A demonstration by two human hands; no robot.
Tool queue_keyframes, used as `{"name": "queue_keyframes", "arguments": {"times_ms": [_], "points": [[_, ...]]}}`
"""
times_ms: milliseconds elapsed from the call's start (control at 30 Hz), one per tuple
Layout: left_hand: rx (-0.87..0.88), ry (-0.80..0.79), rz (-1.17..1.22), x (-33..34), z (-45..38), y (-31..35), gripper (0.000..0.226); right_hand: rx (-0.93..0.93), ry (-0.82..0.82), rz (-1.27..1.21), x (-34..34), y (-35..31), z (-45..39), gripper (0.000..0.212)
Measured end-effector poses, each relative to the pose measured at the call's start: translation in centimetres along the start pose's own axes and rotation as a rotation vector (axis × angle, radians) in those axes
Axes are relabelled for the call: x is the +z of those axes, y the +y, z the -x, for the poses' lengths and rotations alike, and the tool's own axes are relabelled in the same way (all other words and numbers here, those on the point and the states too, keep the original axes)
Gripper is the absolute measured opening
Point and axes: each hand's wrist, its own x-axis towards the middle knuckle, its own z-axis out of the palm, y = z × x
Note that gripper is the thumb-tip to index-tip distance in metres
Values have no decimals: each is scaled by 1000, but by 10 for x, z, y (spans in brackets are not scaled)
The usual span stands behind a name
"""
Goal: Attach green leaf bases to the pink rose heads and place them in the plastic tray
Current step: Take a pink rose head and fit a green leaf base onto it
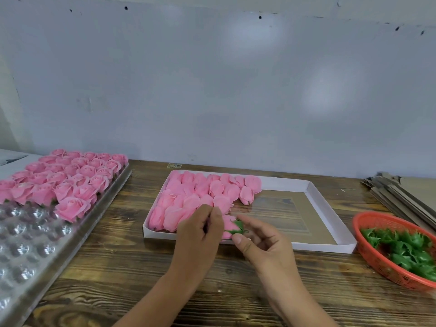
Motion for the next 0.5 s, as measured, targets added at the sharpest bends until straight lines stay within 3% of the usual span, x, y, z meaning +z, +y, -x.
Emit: {"name": "queue_keyframes", "arguments": {"times_ms": [200,333,500], "points": [[79,11,9,-2,0,4,36,87,-16,-48,0,-7,1,45],[136,11,-23,-3,0,8,27,129,-55,-69,-2,-11,1,39],[203,21,-49,-4,-1,9,29,113,-31,-110,-1,-6,0,55]]}}
